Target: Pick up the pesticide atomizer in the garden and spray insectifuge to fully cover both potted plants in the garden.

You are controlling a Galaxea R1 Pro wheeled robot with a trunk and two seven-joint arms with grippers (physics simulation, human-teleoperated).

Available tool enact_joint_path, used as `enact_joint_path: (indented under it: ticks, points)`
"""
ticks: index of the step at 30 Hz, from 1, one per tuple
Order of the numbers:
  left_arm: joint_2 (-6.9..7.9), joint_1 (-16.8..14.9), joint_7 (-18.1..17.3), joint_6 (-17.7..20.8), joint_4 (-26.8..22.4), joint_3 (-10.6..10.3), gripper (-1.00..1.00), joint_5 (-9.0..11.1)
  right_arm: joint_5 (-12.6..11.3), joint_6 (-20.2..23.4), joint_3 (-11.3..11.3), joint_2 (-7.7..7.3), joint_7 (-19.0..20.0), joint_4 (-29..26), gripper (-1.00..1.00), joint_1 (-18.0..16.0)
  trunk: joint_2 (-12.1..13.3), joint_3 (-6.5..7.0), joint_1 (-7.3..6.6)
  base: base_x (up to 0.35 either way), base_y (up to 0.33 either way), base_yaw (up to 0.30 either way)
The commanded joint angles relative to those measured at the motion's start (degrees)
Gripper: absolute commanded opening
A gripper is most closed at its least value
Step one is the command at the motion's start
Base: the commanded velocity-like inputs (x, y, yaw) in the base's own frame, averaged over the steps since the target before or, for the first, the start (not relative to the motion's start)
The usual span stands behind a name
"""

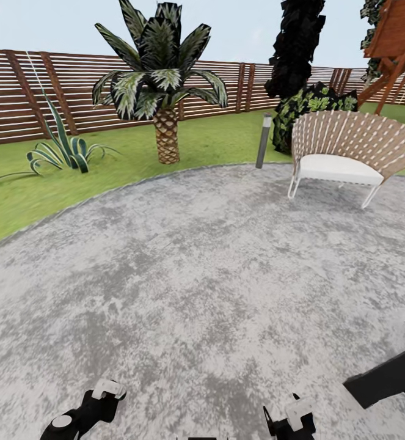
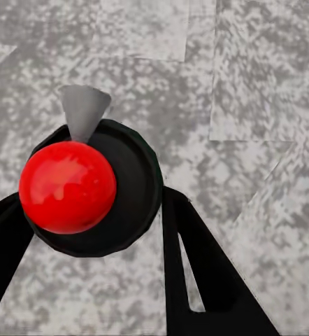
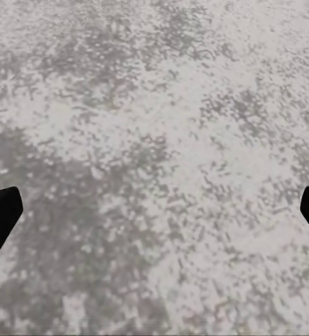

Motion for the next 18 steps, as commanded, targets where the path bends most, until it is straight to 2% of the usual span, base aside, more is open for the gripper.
enact_joint_path:
  ticks: [1,5,18]
  points:
    - [-0.07,-0.05,-0.39,-0.35,0.05,0.44,-1.00,-0.58,0.18,-0.11,0.06,-0.03,-0.03,0.01,1.00,-0.01,-0.01,-0.04,0.02,0.281,0.221,0.000]
    - [-0.18,-0.05,-0.39,-0.35,0.13,0.44,-1.00,-0.59,0.13,-0.11,0.06,-0.03,-0.03,-0.03,1.00,-0.01,-0.01,-0.04,0.02,0.280,0.222,-0.106]
    - [-0.28,-0.05,-0.44,-0.35,0.16,0.44,-1.00,-0.58,0.12,-0.11,0.06,-0.03,-0.03,0.04,1.00,-0.01,-0.01,-0.04,0.02,0.275,0.228,-0.294]
